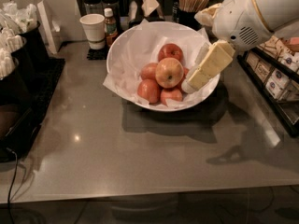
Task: Pick apple from white bowl
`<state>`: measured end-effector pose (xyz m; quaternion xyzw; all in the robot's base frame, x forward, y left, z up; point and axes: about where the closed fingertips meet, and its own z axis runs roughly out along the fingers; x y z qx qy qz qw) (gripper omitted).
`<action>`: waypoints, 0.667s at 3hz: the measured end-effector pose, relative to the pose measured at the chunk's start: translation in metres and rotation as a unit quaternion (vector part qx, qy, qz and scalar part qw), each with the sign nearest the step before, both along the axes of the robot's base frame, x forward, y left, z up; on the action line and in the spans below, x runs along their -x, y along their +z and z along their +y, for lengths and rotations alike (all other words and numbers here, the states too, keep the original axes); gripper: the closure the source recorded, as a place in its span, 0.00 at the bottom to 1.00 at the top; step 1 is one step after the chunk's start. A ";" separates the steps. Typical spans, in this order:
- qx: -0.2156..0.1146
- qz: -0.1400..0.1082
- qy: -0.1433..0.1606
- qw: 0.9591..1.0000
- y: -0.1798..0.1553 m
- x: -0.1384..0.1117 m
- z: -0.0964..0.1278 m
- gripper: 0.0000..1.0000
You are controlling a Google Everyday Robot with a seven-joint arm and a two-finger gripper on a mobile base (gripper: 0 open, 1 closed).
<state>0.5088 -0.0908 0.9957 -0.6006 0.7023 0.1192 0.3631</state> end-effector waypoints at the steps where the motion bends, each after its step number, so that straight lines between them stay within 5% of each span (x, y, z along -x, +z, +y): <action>1: -0.091 -0.010 -0.014 0.996 -0.011 -0.024 0.027 0.00; 2: -0.111 -0.030 -0.028 0.993 0.001 -0.036 0.033 0.00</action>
Offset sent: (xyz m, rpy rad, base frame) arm 0.0209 0.0243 -0.0105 0.1596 -0.0166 -0.0242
